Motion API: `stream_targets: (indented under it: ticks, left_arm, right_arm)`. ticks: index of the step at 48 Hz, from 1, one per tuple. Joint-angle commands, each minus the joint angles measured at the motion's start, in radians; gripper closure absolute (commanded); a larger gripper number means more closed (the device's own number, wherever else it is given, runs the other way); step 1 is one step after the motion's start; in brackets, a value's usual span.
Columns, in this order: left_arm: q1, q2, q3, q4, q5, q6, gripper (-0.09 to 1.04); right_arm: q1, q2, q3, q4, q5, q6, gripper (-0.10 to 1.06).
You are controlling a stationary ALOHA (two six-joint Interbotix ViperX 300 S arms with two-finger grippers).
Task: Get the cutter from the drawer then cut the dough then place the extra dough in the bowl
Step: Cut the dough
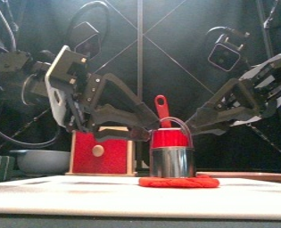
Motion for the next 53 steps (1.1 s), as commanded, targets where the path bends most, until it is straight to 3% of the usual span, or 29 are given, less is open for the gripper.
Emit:
stream_targets:
  ticks: [1, 53]
  left_arm:
    - [0.000, -0.009, -0.020, 0.000, -0.009, 0.000, 0.09]
    - [-0.002, 0.025, -0.052, 0.000, -0.002, 0.000, 0.13]
  right_arm:
    - [0.005, -0.015, -0.018, 0.003, 0.003, 0.002, 0.18]
    - [0.003, 0.015, -0.055, 0.003, 0.057, 0.002, 0.20]
